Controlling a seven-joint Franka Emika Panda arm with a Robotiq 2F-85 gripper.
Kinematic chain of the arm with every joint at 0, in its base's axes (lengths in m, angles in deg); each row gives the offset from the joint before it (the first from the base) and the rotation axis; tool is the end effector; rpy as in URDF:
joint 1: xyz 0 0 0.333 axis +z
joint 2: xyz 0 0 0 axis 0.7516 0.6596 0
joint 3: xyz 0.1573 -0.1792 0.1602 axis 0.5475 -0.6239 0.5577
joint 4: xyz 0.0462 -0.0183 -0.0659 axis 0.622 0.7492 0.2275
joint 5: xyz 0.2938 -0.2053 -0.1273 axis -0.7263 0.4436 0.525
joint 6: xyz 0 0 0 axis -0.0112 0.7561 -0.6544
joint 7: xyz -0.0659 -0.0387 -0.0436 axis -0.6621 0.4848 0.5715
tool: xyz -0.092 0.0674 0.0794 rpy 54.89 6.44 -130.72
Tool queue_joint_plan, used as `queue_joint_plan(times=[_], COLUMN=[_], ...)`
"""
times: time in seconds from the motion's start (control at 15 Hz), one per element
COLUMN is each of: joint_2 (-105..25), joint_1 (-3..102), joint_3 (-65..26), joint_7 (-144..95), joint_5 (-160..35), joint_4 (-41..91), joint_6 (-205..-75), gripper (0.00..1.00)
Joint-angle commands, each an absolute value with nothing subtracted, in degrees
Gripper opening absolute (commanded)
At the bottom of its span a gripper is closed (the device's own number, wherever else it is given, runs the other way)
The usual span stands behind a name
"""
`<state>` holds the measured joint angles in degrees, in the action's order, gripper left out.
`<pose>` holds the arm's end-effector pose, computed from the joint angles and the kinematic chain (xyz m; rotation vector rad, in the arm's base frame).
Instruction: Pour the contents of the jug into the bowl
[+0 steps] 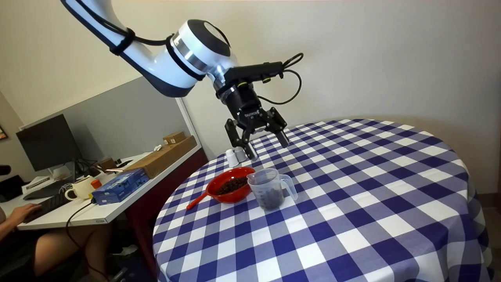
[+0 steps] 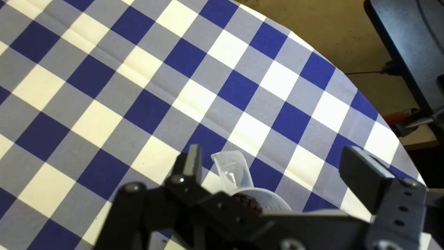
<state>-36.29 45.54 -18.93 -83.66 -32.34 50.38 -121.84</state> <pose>0.5202 -0.1041 0.2051 2.3032 1.5875 -0.7956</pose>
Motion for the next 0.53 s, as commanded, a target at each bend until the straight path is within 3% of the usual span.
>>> queue_joint_plan(times=[0.0,0.47], joint_2=[-30.86,-25.13], joint_1=[44.74,44.38], joint_3=[-18.62,-18.25], joint_7=[-85.2,-87.23], joint_5=[-31.77,-32.1], joint_4=[45.38,39.98], joint_6=[-121.57,-121.64], gripper=[1.0,1.0])
